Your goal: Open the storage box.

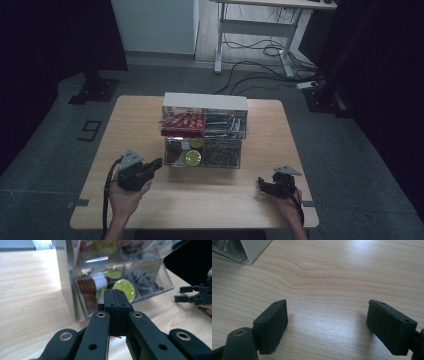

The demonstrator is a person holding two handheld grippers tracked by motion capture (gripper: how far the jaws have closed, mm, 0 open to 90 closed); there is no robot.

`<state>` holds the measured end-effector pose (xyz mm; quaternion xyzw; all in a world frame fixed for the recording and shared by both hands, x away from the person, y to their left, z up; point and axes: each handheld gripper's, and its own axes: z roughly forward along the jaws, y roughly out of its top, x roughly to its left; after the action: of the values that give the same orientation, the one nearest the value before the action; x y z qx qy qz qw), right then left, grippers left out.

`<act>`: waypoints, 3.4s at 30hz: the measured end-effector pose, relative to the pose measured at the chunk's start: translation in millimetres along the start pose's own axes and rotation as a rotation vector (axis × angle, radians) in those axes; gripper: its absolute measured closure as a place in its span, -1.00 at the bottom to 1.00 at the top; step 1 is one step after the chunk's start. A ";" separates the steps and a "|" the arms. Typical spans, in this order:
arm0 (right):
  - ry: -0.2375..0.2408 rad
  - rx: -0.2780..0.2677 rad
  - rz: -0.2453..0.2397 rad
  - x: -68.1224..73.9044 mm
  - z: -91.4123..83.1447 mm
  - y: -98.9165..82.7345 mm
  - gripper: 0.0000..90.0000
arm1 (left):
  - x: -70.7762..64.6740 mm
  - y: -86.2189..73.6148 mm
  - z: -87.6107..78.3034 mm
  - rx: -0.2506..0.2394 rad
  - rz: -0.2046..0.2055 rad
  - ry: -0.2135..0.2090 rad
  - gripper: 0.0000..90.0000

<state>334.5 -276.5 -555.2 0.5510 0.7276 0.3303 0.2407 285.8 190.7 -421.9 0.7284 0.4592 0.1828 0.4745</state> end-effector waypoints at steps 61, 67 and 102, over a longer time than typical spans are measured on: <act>-0.021 -0.001 0.016 -1.2 -2.8 -2.3 -0.58 | -32.5 86.9 32.8 -0.003 0.063 -0.111 1.00; -0.022 -0.003 0.016 -1.1 -2.7 -2.3 -0.58 | -30.0 92.2 37.7 0.002 0.055 -0.116 1.00; -0.020 -0.002 0.016 -1.2 -2.8 -2.3 -0.58 | -25.0 129.0 34.7 -0.045 0.049 -0.123 1.00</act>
<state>331.4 -278.7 -555.1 0.5600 0.7203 0.3273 0.2457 361.2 134.9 -323.6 0.7385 0.4068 0.1596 0.5134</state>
